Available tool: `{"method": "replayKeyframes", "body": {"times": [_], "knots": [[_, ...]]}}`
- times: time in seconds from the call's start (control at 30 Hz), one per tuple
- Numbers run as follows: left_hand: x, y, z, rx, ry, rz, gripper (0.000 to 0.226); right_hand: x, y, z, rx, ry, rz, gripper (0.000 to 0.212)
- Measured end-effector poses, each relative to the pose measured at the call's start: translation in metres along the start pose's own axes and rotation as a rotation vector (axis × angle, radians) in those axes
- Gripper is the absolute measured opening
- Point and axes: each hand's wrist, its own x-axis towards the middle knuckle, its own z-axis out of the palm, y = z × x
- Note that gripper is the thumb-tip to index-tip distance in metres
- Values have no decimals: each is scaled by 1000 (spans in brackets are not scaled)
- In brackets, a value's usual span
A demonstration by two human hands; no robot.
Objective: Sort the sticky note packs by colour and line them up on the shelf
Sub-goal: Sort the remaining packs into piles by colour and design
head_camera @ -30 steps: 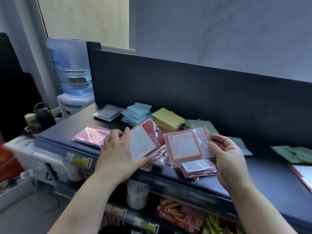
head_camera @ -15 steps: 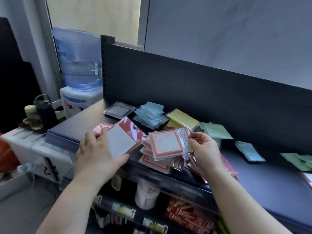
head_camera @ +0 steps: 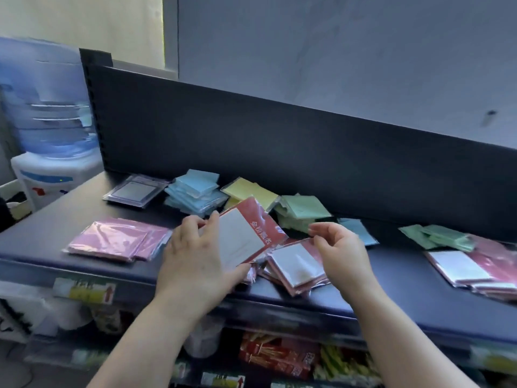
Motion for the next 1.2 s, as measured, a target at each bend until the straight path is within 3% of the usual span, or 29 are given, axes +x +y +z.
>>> {"method": "replayKeyframes", "body": {"times": [0.2, 0.4, 0.53, 0.67, 1.2], "knots": [[6, 62, 36, 4, -128, 258, 97, -12, 22, -50, -87, 126, 34, 23], [15, 92, 68, 147, -285, 316, 80, -19, 43, -92, -123, 182, 70, 18], [19, 104, 75, 275, -325, 317, 76, -17, 59, -115, -158, 154, 80, 18], [14, 138, 80, 244, -268, 353, 82, -12, 80, -142, -210, 112, 66, 26], [-12, 358, 159, 135, -363, 495, 75, 18, 170, -326, -484, -20, -121, 41]]}}
